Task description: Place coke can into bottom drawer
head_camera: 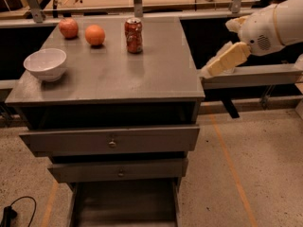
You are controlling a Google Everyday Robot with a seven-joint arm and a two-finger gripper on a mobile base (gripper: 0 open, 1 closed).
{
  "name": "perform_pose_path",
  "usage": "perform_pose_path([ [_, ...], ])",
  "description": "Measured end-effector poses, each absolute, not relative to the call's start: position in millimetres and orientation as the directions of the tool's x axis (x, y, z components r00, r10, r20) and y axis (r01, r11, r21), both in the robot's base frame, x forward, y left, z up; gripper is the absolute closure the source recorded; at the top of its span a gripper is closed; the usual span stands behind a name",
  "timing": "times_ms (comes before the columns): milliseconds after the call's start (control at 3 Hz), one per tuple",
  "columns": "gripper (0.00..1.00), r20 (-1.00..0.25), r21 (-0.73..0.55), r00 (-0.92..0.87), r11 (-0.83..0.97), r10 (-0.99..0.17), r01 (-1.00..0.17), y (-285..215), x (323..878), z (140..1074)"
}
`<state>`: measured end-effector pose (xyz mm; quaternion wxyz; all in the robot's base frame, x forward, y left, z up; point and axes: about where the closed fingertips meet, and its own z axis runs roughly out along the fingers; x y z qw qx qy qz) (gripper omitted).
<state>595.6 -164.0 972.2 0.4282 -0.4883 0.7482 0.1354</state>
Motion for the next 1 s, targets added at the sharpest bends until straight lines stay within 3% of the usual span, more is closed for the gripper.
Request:
perform_pose_path([
  [333, 0.00, -0.873, -0.201, -0.098, 0.537, -0.477, -0.819, -139, 656, 960],
  [1000, 0.00, -0.866, -0.204, -0.094, 0.520, -0.491, -0.829, -121, 675, 951],
])
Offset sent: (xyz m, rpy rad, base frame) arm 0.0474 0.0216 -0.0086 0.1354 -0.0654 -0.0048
